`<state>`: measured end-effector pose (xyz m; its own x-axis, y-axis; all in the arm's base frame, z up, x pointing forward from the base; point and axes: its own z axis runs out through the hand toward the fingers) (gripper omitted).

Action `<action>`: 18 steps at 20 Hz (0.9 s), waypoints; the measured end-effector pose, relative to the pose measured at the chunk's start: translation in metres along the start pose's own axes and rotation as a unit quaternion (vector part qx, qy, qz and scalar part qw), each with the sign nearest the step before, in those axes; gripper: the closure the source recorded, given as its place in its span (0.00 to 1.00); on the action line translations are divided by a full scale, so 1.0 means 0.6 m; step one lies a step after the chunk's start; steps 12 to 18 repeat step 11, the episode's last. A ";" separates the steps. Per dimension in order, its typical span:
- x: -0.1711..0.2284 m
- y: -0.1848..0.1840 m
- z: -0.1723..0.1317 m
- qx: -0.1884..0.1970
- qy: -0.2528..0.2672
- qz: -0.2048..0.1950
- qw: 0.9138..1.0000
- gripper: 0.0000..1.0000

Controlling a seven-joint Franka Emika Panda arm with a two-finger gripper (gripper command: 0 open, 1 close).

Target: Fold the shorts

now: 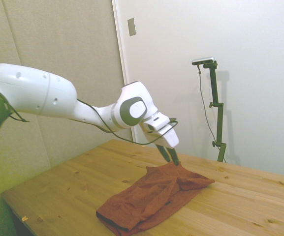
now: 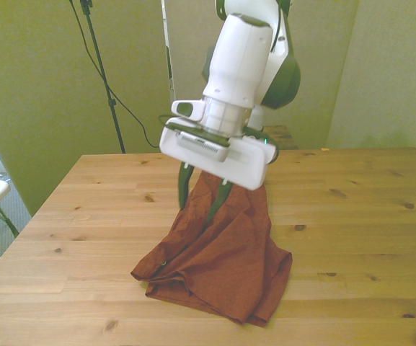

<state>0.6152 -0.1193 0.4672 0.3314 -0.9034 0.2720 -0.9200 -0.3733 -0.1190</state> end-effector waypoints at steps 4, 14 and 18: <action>-0.117 0.064 -0.045 0.003 -0.083 -0.069 0.994 0.00; -0.315 0.211 -0.090 -0.002 -0.112 -0.158 0.981 0.00; -0.315 0.211 -0.090 -0.002 -0.112 -0.158 0.981 0.00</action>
